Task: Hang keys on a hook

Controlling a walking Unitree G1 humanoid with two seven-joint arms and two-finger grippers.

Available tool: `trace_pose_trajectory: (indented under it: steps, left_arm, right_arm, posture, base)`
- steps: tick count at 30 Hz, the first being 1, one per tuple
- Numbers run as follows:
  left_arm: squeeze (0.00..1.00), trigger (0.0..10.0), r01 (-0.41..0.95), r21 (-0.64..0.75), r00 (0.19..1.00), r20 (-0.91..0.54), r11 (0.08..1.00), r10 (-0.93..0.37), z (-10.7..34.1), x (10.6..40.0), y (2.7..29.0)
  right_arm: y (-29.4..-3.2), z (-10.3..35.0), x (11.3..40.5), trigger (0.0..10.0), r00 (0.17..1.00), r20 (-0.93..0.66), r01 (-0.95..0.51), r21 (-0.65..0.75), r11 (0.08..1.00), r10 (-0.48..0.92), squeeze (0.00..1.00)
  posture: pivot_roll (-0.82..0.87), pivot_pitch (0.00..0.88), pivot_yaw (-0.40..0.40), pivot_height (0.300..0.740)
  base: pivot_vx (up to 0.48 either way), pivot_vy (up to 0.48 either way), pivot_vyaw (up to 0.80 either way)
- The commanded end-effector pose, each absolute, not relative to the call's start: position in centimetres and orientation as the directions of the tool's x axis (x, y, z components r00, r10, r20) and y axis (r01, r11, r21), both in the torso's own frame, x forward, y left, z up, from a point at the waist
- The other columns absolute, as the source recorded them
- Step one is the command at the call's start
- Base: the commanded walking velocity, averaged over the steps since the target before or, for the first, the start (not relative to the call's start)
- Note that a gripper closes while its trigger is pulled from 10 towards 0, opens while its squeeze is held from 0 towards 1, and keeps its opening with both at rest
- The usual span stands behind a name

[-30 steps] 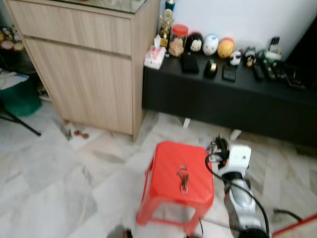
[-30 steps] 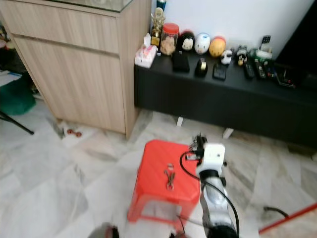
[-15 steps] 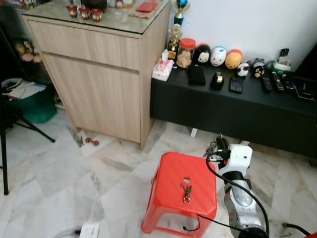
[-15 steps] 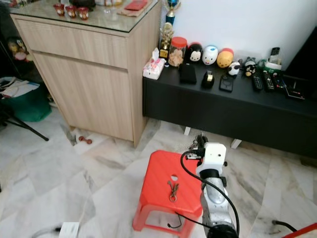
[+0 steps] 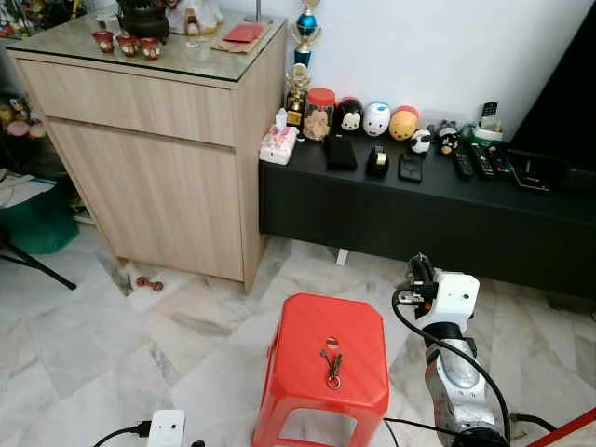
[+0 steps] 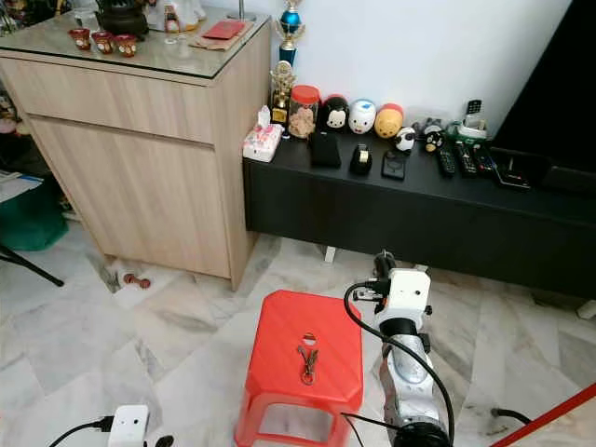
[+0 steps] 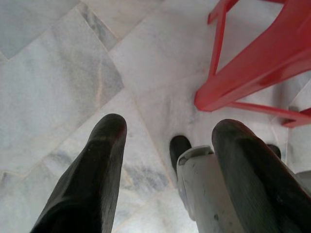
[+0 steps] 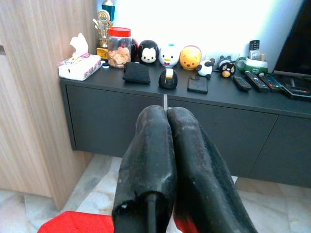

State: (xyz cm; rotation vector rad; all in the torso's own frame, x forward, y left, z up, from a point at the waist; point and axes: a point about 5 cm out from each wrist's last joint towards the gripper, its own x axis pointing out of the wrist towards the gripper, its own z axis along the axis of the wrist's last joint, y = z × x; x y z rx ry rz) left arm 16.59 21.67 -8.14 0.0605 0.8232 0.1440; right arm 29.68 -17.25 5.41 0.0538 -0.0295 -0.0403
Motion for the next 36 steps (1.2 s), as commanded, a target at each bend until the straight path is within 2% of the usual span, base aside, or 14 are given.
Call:
trace_pose_trajectory:
  steps: [1, 14, 36]
  left_arm:
    - [0.00, 10.0, -0.120, 0.088, 0.668, -0.730, 0.989, 0.146, -8.3, 16.3, 21.4]
    - [0.00, 10.0, -0.069, 0.085, 0.635, -0.765, 0.994, 0.110, -8.8, 15.7, 20.9]
    - [0.00, 10.0, -0.079, 0.066, 0.631, -0.769, 0.995, 0.101, -8.8, 15.8, 20.7]
  right_arm:
    - [-17.9, 5.6, 29.7, 10.0, 0.998, 0.035, 0.057, 0.055, 0.997, -0.059, 0.00]
    - [-17.9, 5.3, 29.5, 10.0, 0.996, 0.018, 0.085, 0.068, 0.994, -0.086, 0.00]
    - [-19.0, 5.8, 30.0, 10.0, 0.985, 0.015, 0.169, 0.118, 0.979, -0.172, 0.00]
  posture:
    - [0.04, 0.000, -0.109, 0.740]
    - [0.03, 0.000, -0.086, 0.740]
    - [0.03, 0.000, -0.088, 0.740]
  base:
    - [0.000, 0.000, 0.00]
    - [0.000, 0.000, 0.00]
    - [-0.022, 0.000, 0.00]
